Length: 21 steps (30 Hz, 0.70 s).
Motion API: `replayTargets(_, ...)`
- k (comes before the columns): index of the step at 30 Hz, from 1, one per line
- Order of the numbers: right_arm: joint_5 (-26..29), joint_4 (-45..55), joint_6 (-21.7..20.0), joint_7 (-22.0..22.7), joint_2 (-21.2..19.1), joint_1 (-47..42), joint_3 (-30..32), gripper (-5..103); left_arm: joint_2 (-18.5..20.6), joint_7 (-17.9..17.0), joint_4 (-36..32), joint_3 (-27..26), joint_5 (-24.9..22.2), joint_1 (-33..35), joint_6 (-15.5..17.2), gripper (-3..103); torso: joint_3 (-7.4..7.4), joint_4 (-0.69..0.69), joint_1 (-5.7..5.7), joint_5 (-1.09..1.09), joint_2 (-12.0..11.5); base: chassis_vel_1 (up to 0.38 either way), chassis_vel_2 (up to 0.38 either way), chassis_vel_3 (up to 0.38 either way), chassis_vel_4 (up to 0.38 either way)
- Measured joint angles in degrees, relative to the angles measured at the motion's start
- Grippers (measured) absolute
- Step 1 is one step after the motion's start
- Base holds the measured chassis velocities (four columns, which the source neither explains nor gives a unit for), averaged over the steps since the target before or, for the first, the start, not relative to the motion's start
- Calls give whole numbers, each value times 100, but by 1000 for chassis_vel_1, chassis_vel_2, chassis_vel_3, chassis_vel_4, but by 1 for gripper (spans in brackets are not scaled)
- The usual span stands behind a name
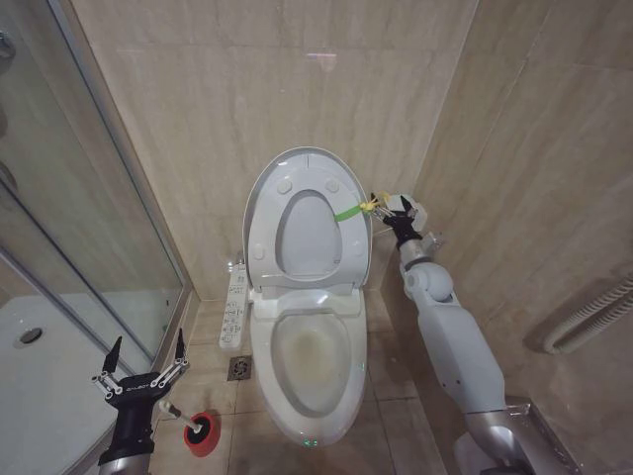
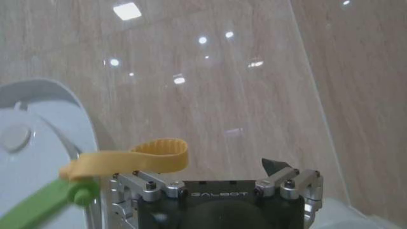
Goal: Open the toilet lid, clean the toilet bowl with a toilet brush, close the toilet lid, and flush.
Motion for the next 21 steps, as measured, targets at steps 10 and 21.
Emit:
replayTargets(10,-132,-403,215,-154,47,108,-123,100,0,0,0,0,0,0,0,100,0,-2,0,0,1,0,0,0,0)
replayTargets(21,-311,-999,341,-225,233,605,-313,100,0,0,0,0,0,0,0,100,0,-3,-1,0,1,0,0,0,0)
